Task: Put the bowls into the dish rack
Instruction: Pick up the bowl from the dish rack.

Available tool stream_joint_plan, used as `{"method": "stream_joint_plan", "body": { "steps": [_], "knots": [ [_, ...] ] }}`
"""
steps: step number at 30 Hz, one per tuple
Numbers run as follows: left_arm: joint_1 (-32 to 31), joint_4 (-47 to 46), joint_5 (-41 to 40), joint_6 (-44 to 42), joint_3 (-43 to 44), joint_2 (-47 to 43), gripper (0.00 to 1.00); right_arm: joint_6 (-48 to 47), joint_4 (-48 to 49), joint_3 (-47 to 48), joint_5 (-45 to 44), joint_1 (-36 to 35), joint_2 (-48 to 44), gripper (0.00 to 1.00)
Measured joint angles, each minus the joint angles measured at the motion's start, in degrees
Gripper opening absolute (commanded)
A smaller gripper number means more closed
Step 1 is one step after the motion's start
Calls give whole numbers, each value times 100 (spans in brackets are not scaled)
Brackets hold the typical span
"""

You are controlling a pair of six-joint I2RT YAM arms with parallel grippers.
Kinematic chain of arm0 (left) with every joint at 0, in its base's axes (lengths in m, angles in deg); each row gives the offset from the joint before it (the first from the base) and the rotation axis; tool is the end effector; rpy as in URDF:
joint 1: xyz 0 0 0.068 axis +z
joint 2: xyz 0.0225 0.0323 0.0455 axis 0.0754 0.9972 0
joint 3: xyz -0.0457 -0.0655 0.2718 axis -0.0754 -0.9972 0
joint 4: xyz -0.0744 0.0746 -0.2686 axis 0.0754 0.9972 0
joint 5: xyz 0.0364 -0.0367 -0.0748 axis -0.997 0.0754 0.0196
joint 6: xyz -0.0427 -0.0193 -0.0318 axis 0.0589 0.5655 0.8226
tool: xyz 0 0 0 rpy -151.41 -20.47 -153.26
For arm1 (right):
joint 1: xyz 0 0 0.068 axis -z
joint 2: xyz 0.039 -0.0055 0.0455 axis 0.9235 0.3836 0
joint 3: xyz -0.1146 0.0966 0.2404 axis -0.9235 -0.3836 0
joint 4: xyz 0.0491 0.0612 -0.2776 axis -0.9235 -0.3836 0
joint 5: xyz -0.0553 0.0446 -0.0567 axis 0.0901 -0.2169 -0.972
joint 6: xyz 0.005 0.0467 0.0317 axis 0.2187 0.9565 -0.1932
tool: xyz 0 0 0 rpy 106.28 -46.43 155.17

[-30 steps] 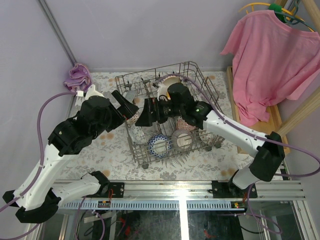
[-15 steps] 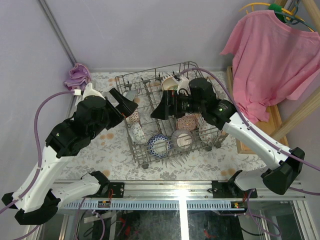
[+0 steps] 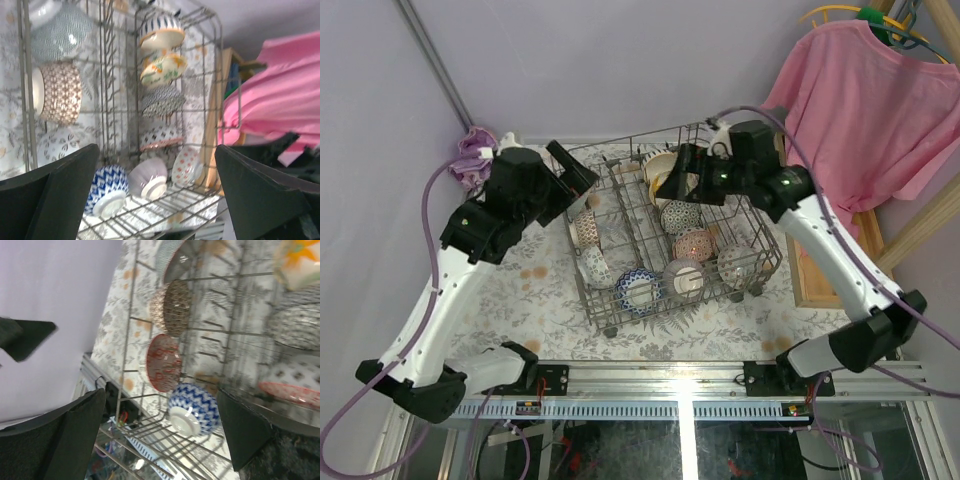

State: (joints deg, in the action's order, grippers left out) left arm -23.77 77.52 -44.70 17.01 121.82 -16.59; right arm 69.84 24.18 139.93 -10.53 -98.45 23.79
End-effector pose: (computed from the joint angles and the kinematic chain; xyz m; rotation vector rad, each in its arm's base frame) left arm 0.2142 -0.1064 0.4534 -0.5719 2.0840 -0.6618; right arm 0.3001 0.1993 0.4272 -0.2079 2.1726 1.1251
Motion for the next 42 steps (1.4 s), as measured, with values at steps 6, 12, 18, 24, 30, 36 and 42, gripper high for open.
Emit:
{"method": "stream_joint_plan", "body": {
  "steps": [6,12,18,24,30,36,42],
  "knots": [
    [636,-129,356,-125,804,79,100,-396,-758,-417,-474,544,-1309,99],
    [774,-330,590,-116,525,-343,100,-501,-1097,-903,-667,549,-2468,99],
    [883,-367,719,-98,286,-317,100,-586,-1263,-907,-719,564,-2179,99],
    [1034,-393,763,-105,278,-286,100,-625,-1276,-874,-684,601,-1818,99],
    [1222,-389,807,-155,278,-201,100,-614,-1056,68,-369,605,-754,97],
    [1473,-341,833,-236,293,63,100,-396,-629,1495,61,570,981,93],
    [1770,-46,870,-433,466,505,100,-22,-734,4238,105,195,3327,87]
  ]
}}
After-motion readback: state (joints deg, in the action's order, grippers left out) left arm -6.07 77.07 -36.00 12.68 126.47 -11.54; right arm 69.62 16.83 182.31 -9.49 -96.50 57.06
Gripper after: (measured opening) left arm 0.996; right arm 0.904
